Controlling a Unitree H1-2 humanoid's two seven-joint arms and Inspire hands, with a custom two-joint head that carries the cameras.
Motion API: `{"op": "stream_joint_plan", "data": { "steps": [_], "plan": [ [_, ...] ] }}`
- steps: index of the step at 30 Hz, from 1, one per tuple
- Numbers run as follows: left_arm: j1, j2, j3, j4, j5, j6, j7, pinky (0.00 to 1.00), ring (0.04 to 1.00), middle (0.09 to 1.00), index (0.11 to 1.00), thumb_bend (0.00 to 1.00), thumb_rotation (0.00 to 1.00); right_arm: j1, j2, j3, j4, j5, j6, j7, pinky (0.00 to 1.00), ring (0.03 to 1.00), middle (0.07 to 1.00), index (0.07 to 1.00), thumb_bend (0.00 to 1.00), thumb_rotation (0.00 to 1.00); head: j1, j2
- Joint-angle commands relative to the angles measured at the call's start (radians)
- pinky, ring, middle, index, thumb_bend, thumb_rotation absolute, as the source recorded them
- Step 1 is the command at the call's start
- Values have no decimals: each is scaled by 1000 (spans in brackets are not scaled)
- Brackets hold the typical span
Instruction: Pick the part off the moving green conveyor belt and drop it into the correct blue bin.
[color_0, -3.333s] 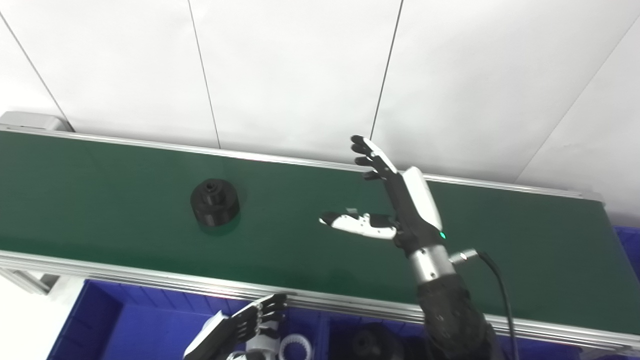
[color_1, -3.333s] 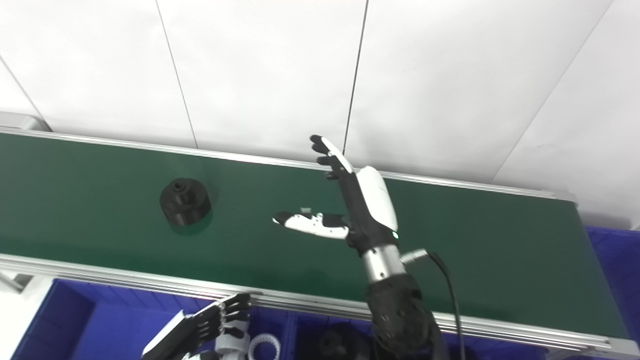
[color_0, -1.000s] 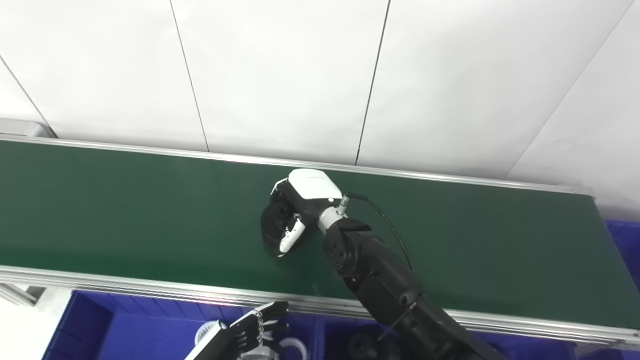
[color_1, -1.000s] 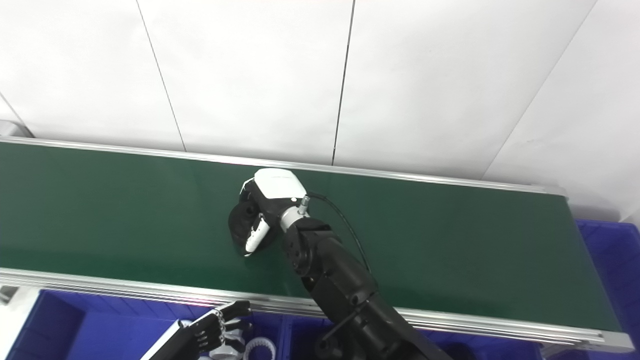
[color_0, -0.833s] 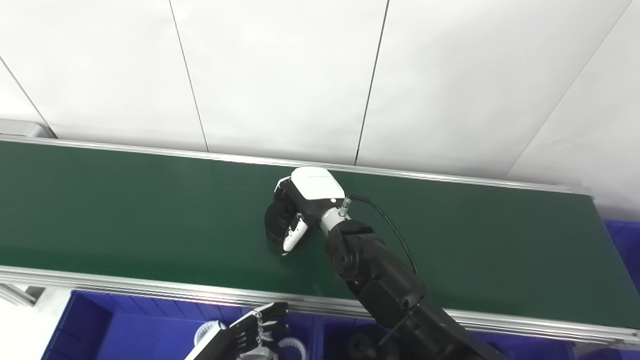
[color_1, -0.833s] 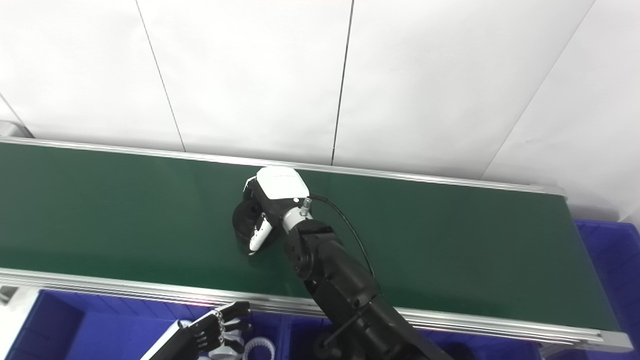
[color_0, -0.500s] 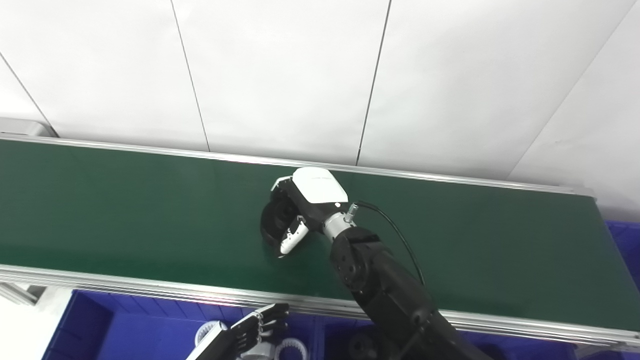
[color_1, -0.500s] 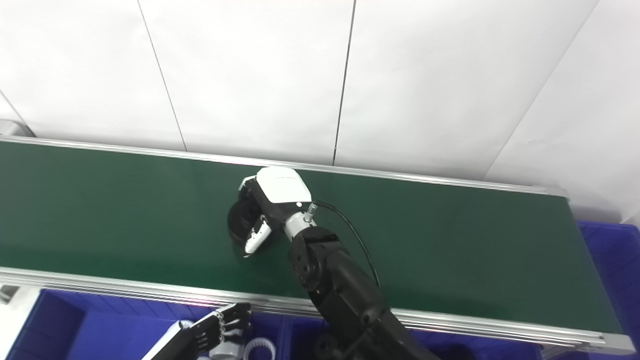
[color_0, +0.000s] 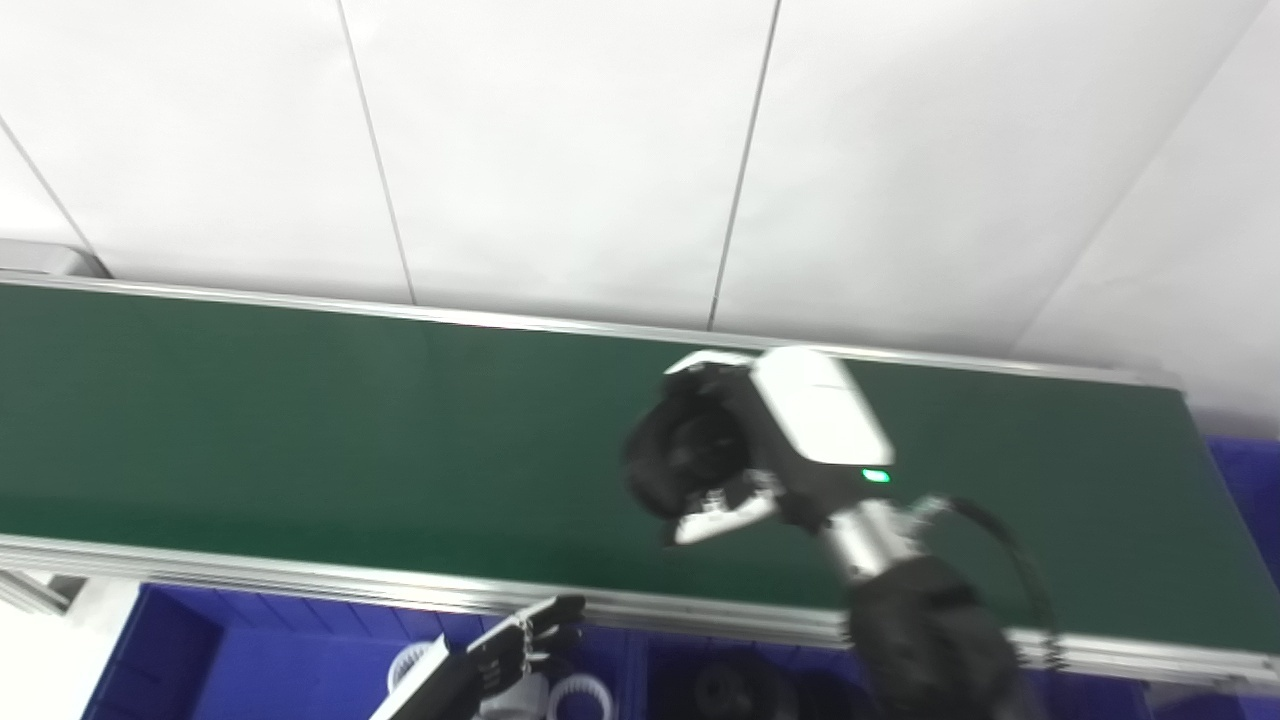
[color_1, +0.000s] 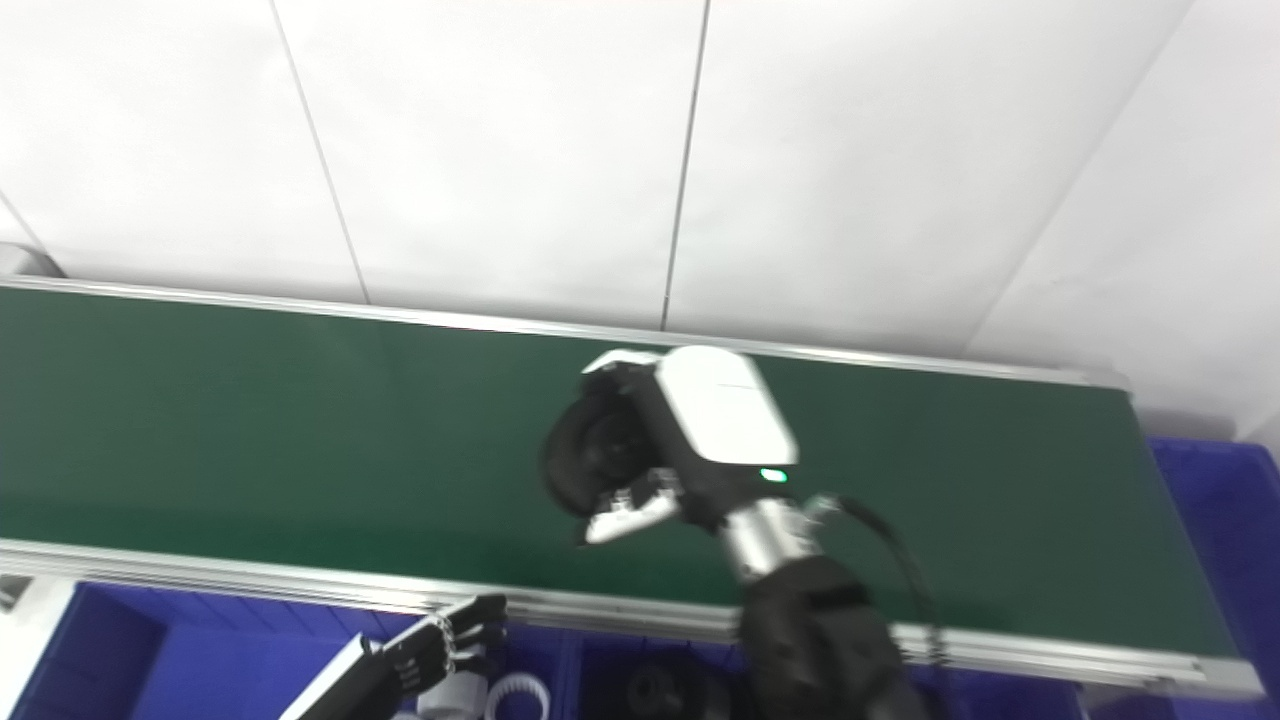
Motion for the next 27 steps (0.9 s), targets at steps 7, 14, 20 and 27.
{"op": "stream_joint_plan", "data": {
  "steps": [7, 14, 20, 27],
  "plan": [
    [8, 21, 22, -50, -76, -34, -51, 762, 868, 926, 899, 947, 593, 230, -35, -139, -143, 55, -4, 51, 303, 369, 477, 535, 508, 0, -11, 81],
    [9, 32, 11, -90, -54, -27, -25, 765, 863, 908, 894, 961, 593, 460, -47, -224, -39, 109, -70, -50, 157, 327, 486, 488, 518, 0, -12, 123],
    [-3, 52, -3, -113, -60, -2, -7, 782, 883, 912, 891, 964, 582, 500, -34, -227, 131, 111, -94, -149, 183, 261, 472, 487, 524, 0, -19, 144],
    [-9, 66, -12, -124, -58, 9, 11, 768, 881, 911, 888, 984, 584, 475, -38, -195, 208, 119, -54, -122, 384, 481, 447, 537, 518, 2, -20, 149]
  ]
}}
